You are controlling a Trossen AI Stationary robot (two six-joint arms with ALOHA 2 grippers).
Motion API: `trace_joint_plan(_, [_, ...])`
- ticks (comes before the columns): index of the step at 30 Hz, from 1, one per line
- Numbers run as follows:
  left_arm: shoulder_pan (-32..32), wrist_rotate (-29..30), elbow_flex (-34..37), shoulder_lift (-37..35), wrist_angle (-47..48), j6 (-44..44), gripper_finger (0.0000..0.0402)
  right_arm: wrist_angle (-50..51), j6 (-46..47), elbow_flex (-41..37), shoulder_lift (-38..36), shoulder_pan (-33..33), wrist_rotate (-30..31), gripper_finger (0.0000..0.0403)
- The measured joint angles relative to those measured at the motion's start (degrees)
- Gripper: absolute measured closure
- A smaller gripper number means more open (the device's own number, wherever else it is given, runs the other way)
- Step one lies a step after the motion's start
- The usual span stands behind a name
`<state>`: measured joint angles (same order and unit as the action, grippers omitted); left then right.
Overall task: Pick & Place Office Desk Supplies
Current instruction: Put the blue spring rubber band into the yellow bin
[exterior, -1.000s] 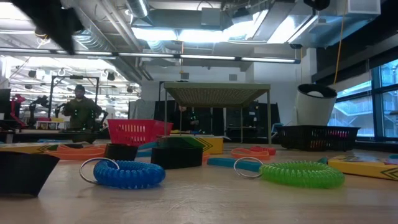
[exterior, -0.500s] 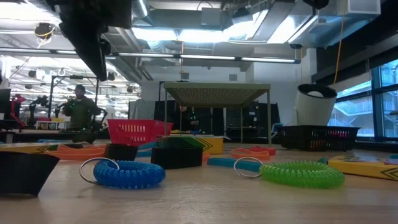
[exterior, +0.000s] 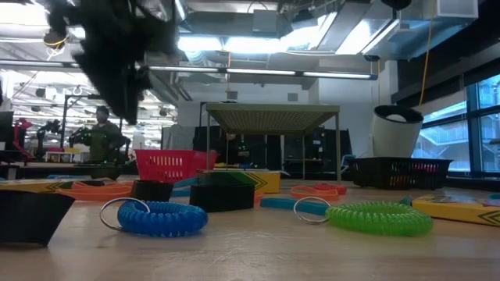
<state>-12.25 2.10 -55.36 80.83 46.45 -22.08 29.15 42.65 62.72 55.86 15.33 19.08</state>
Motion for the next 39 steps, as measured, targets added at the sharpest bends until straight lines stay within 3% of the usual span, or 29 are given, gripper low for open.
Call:
trace_joint_plan(4, [2.42,3.37,0.07,0.01,8.12,-11.56,0.0231,0.01,0.20,0.00,0.00,0.07,-0.03,0.0317])
trace_joint_plan(13, [5.38,3.02,0.83,-2.36,15.68,-19.91,0.0233,0.01,-0.06,0.00,0.02,1.37,-0.01,0.0317])
trace_joint_plan(23, [7.18,3.52,9.06,-2.33,12.01,-31.82,0.0233,-0.03,-0.28,0.00,0.02,2.41,-0.02,0.0317])
trace_joint_plan(33, [10.83,5.84,9.54,-2.34,10.71,-33.19,0.0233,-0.07,-0.29,0.00,0.02,2.41,-0.01,0.0317])
trace_joint_plan(39, [11.73,1.74,13.92,-2.27,5.33,-33.39,0.0233,-0.28,-0.03,0.00,0.02,2.41,-0.03,0.0317])
